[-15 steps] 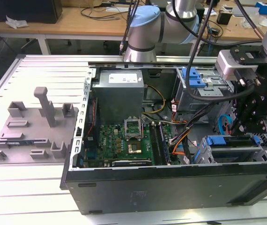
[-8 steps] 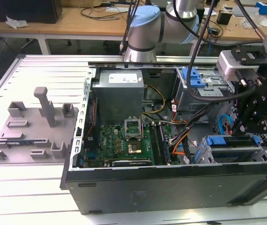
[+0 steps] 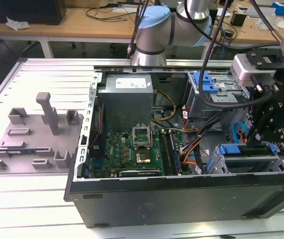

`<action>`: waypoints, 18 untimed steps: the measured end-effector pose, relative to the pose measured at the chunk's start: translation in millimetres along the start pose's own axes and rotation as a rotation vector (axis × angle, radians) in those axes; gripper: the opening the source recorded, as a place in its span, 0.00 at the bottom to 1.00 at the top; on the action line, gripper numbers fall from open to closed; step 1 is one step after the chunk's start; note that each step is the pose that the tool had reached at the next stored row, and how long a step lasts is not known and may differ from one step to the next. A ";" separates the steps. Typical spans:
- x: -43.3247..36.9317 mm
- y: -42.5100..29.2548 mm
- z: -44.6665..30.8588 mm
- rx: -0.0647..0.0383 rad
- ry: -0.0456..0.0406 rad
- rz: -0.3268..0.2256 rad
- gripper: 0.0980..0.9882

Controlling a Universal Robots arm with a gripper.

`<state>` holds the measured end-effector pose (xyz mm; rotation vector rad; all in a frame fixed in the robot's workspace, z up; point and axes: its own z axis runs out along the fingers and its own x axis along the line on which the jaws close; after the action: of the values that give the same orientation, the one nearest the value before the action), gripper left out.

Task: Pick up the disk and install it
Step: 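Insert the second disk wire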

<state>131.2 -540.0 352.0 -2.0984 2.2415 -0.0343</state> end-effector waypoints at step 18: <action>1.9 -1.7 1.2 0.000 0.0000 0.000 0.07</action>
<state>132.8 -542.0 350.8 -2.0984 2.2415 -0.0344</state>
